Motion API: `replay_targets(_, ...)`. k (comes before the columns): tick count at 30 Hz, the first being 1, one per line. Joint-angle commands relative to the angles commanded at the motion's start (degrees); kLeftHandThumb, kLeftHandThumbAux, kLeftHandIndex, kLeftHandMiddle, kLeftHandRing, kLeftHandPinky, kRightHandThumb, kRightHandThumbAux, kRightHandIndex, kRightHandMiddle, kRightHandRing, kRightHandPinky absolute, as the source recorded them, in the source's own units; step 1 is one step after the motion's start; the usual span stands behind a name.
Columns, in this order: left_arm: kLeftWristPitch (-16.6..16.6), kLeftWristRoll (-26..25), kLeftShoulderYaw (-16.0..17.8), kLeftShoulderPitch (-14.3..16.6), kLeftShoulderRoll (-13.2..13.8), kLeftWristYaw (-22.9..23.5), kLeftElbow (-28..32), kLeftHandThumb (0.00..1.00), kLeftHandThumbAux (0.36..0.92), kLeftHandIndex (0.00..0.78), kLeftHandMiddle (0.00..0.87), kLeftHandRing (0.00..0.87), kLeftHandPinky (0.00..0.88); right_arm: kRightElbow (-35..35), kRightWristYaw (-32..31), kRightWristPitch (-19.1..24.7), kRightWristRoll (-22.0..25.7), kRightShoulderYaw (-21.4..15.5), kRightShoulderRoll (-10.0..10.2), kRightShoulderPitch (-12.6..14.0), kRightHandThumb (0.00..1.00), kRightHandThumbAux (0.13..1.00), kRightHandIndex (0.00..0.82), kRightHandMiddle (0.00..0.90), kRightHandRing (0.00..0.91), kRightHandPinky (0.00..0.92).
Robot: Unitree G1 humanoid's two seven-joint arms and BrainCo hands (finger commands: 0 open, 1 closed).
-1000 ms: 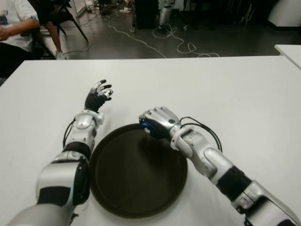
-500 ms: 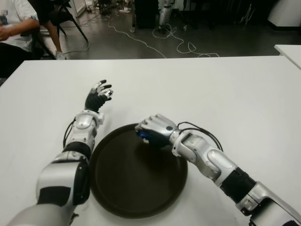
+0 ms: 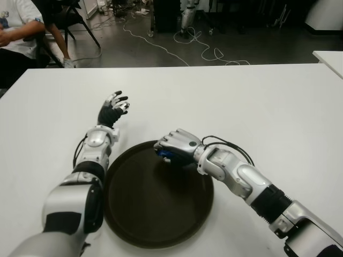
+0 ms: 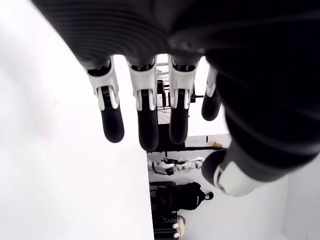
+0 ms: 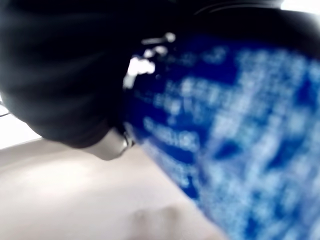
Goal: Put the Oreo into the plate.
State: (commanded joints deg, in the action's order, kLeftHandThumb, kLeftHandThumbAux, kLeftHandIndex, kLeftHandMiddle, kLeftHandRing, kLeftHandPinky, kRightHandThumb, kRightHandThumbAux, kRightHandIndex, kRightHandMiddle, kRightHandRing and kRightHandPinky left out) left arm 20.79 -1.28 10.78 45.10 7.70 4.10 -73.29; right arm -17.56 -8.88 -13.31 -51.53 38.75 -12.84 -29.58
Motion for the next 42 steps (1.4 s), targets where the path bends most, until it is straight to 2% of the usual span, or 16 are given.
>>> replay_targets(12,-0.2,0.4,-0.4,0.0,0.0,-0.2,-0.1,0.028,0.673,0.127,0.208,0.214,0.226,-8.7,0.9,-7.3,4.4,-0.8,0.9,-2.5,0.693,0.729,0.424,0.709,0.726,0.702)
replay_targets(15,-0.1,0.3,-0.3,0.0,0.0,-0.2,0.0,0.02,0.685,0.123,0.209,0.216,0.231,-11.4,-0.3,-11.9,9.1,-2.1,1.3,-2.8,0.693,0.729,0.423,0.66,0.679,0.663)
replay_targets(22,-0.3,0.0,-0.1,0.0,0.0,0.3,-0.1,0.016,0.695,0.124,0.213,0.222,0.241,-17.9,-2.2,-17.5,15.4,-3.5,2.8,-3.8,0.692,0.73,0.424,0.582,0.593,0.586)
replay_targets(29,-0.2,0.0,-0.1,0.0,0.1,0.6,-0.1,0.034,0.689,0.13,0.215,0.22,0.234,-21.2,-1.3,-21.7,17.7,-4.5,3.7,-4.3,0.691,0.731,0.425,0.587,0.591,0.569)
replay_targets(38,0.0,0.0,-0.1,0.0,0.1,0.5,-0.1,0.036,0.705,0.132,0.22,0.224,0.242,-24.1,-2.0,-24.9,19.6,-5.3,4.6,-4.7,0.684,0.734,0.425,0.603,0.609,0.556)
replay_targets(42,-0.1,0.0,-0.1,-0.1,0.1,0.3,-0.1,0.045,0.712,0.139,0.225,0.226,0.244,-25.8,-2.8,-26.1,22.0,-6.5,5.5,-4.4,0.683,0.735,0.426,0.613,0.62,0.556)
